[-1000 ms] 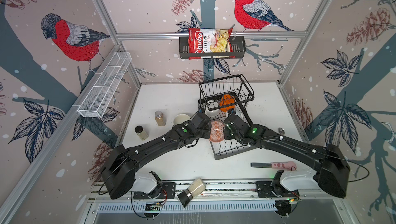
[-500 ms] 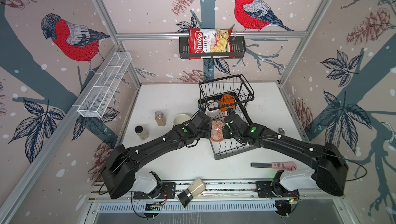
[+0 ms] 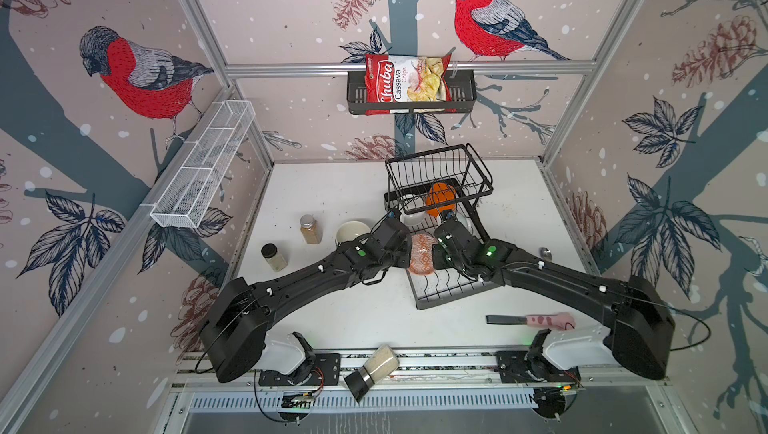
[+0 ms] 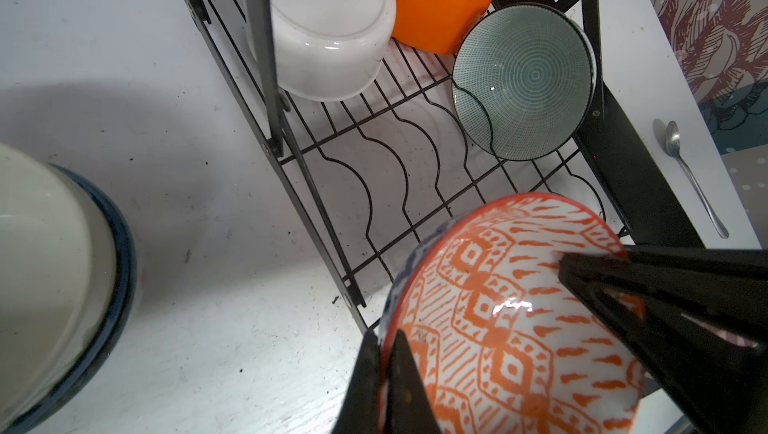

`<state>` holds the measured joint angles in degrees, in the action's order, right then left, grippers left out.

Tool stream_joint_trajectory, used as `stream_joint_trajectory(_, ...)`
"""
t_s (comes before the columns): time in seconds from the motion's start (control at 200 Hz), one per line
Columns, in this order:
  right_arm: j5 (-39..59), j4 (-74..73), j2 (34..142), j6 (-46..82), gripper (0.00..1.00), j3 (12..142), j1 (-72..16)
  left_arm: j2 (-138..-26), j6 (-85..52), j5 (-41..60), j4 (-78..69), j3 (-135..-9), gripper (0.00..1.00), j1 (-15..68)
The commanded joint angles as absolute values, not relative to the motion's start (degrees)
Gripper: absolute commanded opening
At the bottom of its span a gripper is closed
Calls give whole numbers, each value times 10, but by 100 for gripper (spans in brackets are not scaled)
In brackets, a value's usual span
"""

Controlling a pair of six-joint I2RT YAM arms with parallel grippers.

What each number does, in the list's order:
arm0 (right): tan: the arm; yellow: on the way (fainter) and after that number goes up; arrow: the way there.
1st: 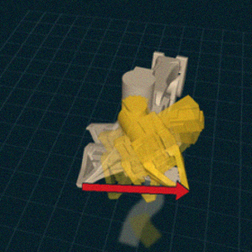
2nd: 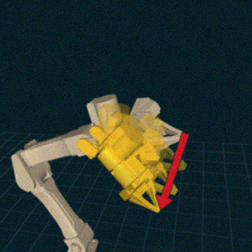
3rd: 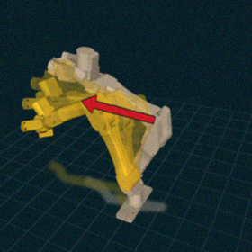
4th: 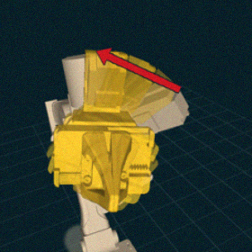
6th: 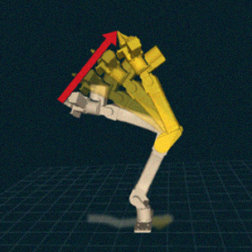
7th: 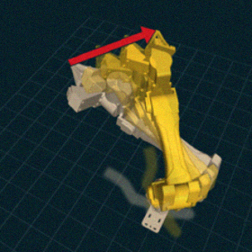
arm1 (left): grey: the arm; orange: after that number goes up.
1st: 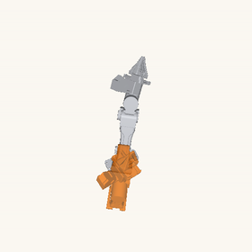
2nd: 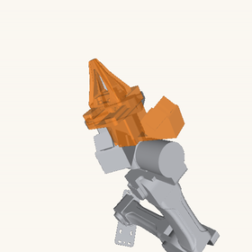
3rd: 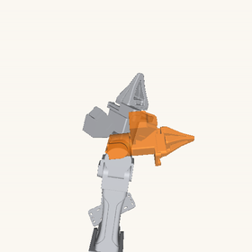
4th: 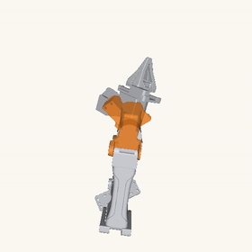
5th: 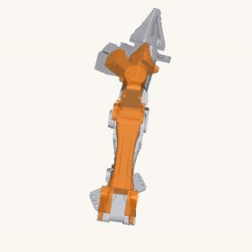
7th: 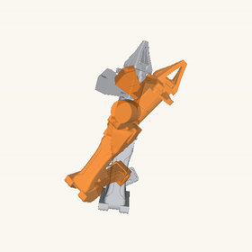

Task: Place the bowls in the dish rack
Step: 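Carry the orange-patterned bowl into the rack with the right gripper while the left releases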

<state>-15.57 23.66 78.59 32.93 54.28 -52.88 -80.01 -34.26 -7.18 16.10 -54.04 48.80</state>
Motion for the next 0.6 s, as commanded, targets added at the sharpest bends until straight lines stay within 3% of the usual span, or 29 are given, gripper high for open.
stream_joint_trajectory(0.0, -223, 250, 790, 338, 0, 548, -530, -796, -350, -75, 142, -545, 24, 489)
stream_joint_trajectory(0.05, -235, 257, 793, 337, 0, 551, -531, -794, -348, -76, 142, -546, 41, 488)
stream_joint_trajectory(0.175, -274, 277, 801, 335, 0, 558, -536, -786, -348, -82, 142, -547, 65, 489)
stream_joint_trajectory(0.285, -314, 291, 807, 336, 0, 562, -540, -775, -350, -91, 143, -542, 72, 489)
stream_joint_trajectory(0.595, -423, 306, 816, 319, 0, 563, -559, -740, -360, -126, 150, -518, 76, 487)
